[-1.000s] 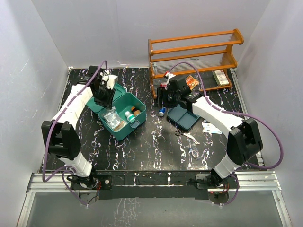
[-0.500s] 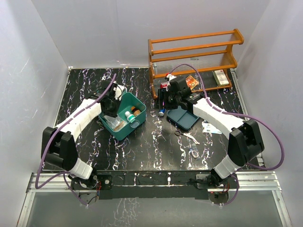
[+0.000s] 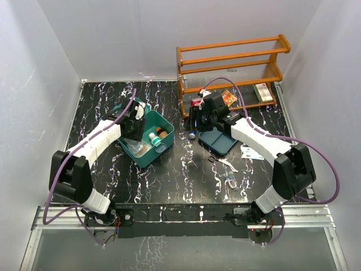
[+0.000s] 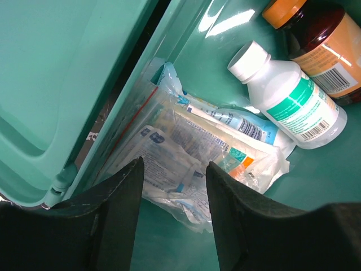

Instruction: Organize the medicine kit

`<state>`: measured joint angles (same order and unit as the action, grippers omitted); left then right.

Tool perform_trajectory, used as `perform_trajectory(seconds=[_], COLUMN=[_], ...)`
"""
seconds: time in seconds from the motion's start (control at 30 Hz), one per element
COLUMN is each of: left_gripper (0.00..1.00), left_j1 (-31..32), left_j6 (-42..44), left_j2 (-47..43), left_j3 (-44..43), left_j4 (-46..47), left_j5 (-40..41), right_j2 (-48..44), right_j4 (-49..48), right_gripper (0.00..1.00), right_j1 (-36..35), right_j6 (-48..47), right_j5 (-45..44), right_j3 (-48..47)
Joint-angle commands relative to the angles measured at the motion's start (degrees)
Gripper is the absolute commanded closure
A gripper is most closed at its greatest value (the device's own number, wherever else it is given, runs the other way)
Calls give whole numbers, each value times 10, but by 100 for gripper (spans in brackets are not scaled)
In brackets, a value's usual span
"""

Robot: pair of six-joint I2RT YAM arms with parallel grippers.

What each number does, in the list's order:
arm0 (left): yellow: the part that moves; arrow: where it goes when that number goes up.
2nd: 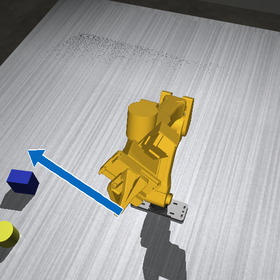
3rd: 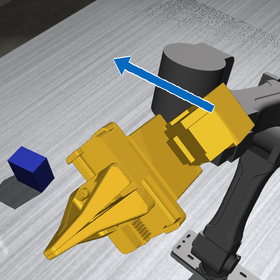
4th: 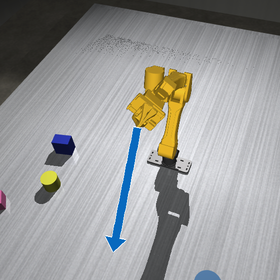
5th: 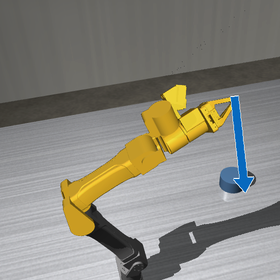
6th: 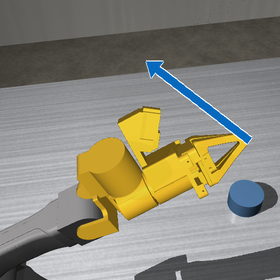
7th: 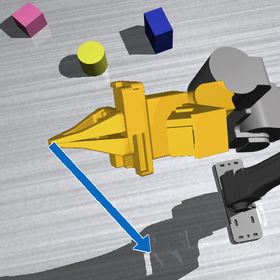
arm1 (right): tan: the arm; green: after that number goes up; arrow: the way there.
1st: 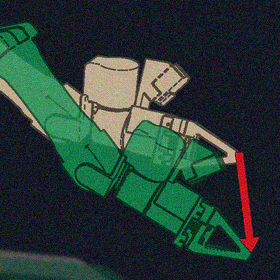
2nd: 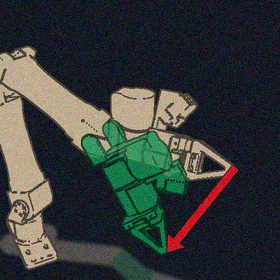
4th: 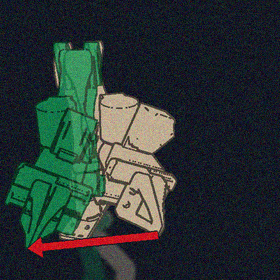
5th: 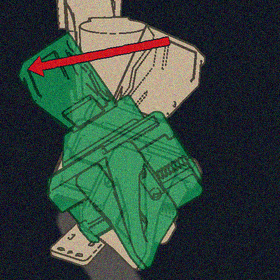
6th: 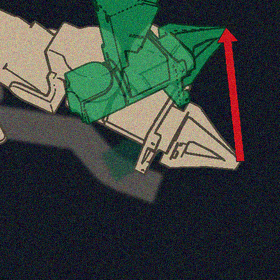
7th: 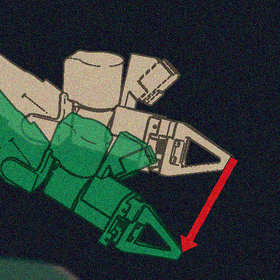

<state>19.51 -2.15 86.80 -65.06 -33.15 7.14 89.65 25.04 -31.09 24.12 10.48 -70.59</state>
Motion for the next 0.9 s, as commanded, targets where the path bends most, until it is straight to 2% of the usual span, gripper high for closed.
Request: perform_trajectory(seconds=[0.0,0.27,0.47,0.87], left_gripper=[52,50,50,44], left_j1=[-2,-2,-1,-1], left_j6=[-11,-19,-15,-13], left_j2=[2,6,-4,-79], left_j3=[14,20,-14,-103], left_j4=[2,-8,-16,4], left_j5=[-2,-21,-29,-47], right_j2=[-30,-36,-53,-105], right_j4=[-29,-30,-29,93], right_gripper=[49,49,49,47], right_j1=[4,6,7,11], right_j6=[1,0,7,117], right_j5=[-1,-2,-28,-253], right_j3=[7,10,14,59])
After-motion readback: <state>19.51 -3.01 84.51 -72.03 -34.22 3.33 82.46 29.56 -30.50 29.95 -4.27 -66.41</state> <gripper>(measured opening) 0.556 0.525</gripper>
